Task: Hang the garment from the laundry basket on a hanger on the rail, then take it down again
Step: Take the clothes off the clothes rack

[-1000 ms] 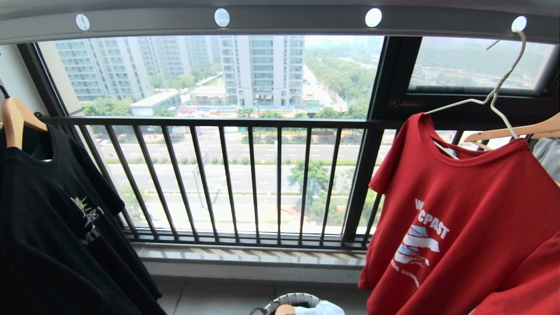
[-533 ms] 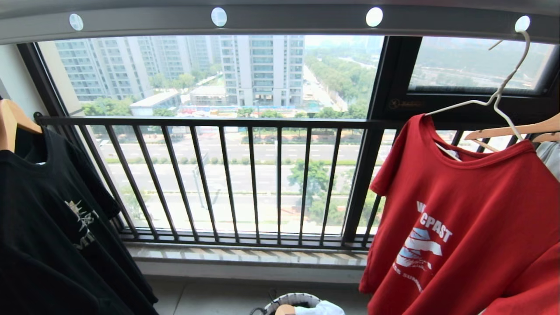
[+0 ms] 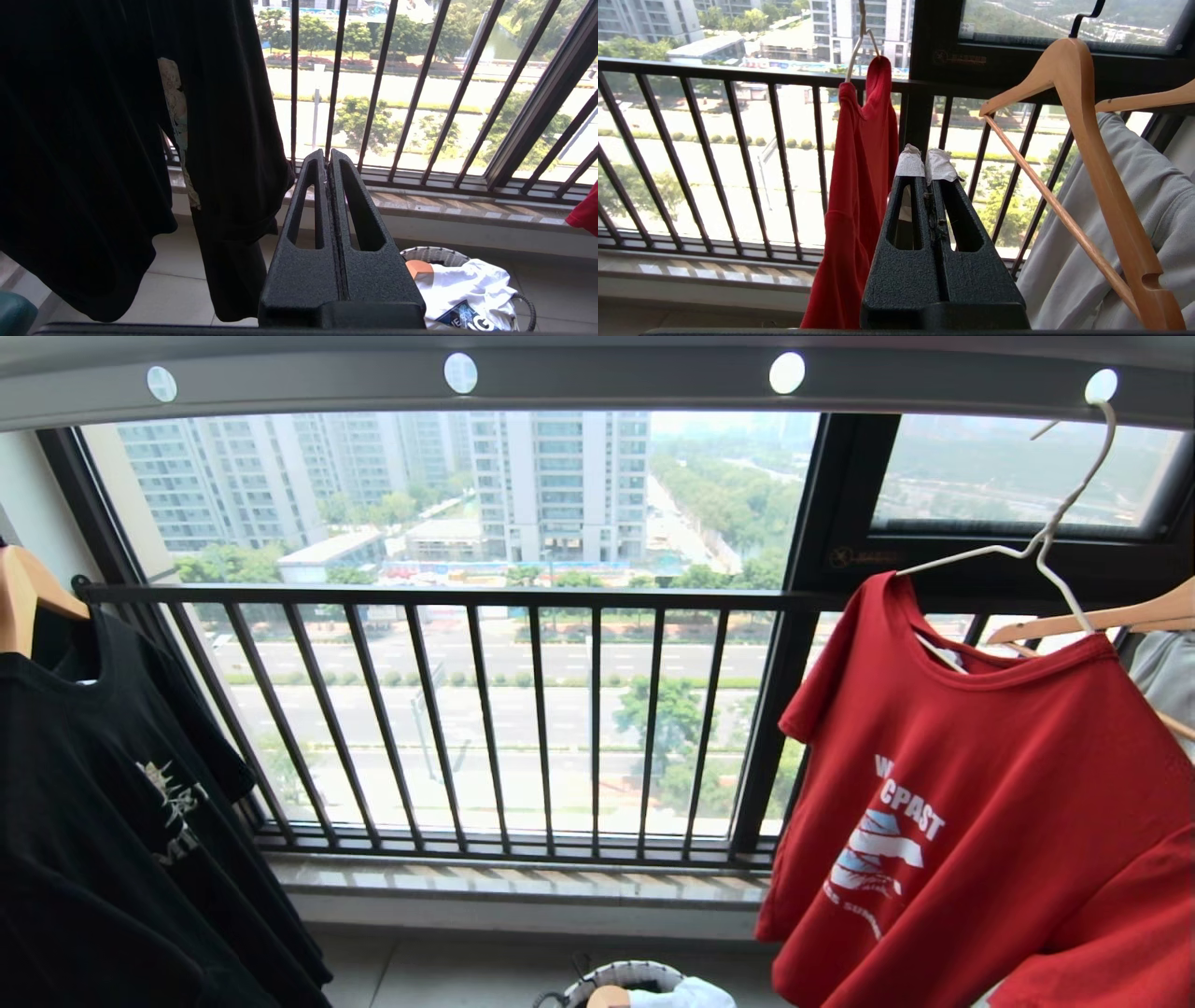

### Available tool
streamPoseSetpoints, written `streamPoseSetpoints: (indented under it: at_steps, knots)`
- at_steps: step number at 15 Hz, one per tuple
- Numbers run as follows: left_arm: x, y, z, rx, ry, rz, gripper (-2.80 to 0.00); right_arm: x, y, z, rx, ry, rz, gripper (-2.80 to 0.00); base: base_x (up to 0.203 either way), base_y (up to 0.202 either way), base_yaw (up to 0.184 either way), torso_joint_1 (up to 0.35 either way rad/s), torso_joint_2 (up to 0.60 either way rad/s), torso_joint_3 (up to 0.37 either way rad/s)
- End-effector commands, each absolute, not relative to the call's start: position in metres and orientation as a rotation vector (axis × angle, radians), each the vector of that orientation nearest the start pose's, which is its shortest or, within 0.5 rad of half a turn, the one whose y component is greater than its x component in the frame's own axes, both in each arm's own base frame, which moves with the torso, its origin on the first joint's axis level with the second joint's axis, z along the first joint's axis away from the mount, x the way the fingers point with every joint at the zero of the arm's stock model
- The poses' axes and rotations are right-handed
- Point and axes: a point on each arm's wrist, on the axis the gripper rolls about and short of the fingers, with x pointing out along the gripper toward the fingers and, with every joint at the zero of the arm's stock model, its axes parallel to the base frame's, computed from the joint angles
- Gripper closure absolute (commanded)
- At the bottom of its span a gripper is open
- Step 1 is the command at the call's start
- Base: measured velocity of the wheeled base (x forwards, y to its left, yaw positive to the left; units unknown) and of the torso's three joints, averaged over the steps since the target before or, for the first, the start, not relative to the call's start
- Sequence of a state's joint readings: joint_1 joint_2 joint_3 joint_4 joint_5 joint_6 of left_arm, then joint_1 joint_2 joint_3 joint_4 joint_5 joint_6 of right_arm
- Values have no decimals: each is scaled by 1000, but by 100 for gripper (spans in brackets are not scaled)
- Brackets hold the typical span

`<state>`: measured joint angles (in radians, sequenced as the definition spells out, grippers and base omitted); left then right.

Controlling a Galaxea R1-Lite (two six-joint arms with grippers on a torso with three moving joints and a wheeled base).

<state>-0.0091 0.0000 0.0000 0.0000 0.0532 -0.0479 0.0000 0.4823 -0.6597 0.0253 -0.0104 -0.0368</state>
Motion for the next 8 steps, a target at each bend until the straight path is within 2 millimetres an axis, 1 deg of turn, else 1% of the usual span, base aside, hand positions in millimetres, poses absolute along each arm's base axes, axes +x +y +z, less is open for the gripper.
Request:
streamPoseSetpoints:
  at_steps: [1, 5, 6, 8]
  knots:
    - [-23, 1, 75, -49, -1, 44, 0, 42, 0, 290, -36, -53, -9, 0, 0, 0, 0, 0, 0, 0]
    - [-23, 1, 76, -48, 0, 45, 0, 95, 0, 324, -33, -11, 0, 0, 0, 0, 0, 0, 0, 0]
    - [-23, 1, 75, -48, -1, 44, 0, 108, 0, 329, -35, 2, 3, 0, 0, 0, 0, 0, 0, 0]
    - [-23, 1, 75, -49, 1, 45, 0, 141, 0, 329, -53, 56, 14, 0, 0, 0, 0, 0, 0, 0]
